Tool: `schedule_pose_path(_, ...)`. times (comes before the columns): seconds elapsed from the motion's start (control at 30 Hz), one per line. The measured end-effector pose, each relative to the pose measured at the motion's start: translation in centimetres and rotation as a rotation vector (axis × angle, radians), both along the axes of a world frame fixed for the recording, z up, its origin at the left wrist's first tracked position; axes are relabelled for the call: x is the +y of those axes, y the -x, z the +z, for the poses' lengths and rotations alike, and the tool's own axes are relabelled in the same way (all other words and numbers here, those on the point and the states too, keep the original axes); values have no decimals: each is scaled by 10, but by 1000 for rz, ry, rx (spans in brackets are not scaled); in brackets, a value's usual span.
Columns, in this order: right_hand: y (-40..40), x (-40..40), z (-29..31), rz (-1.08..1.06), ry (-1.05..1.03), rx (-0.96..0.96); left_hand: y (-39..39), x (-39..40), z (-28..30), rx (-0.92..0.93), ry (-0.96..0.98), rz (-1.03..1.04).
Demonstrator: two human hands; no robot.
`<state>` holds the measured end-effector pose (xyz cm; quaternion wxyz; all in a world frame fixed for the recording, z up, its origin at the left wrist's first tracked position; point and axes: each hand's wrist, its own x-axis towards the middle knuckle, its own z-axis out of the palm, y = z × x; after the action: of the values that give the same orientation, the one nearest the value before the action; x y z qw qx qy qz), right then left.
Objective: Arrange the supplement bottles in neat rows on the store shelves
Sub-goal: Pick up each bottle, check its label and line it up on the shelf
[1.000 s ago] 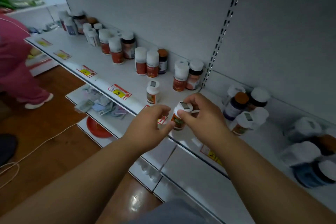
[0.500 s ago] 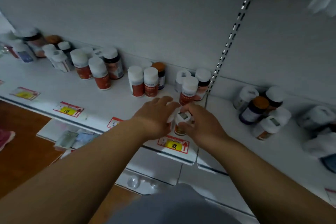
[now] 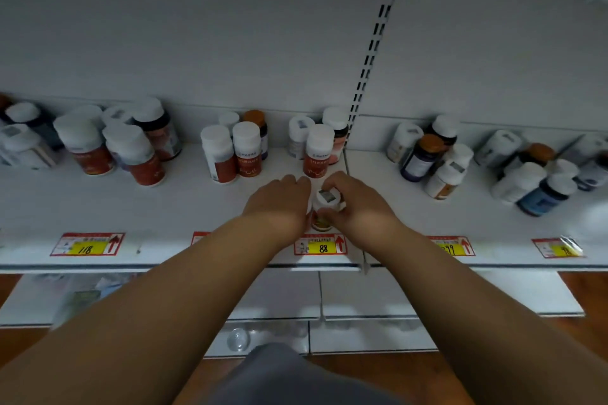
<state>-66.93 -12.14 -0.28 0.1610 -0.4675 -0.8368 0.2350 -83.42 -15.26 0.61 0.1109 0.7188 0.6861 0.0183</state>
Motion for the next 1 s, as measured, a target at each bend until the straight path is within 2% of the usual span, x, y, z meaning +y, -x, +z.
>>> schedule_pose_path(0.07,0,-3,4,6,-9,-4,1,-6,3,34,-43,-6)
schedule_pose_path(0.17,-6,-13,13,-14,-86,73,1,-25,9,122,-297,-53)
schedule_pose_path(0.23,-18,-20,23,-39,-167,129,-7,-37,17,58,-457,-78)
schedule_pose_path(0.3,-39,-23,37,-83,-204,158,-23,-42,27,10,-523,-97)
schedule_pose_path(0.47,-125,-34,65,-254,-259,193,-100,-39,46,-110,-549,-241)
schedule_pose_path(0.63,-250,-56,73,-385,-314,175,-231,-28,44,-221,-549,-365)
schedule_pose_path(0.73,-336,-68,73,-436,-302,150,-320,-25,37,-299,-490,-399)
schedule_pose_path(0.87,-441,-69,79,-547,-340,120,-430,-14,34,-314,-425,-486)
schedule_pose_path(1.0,-513,-52,81,-626,-323,127,-500,3,27,-326,-355,-519)
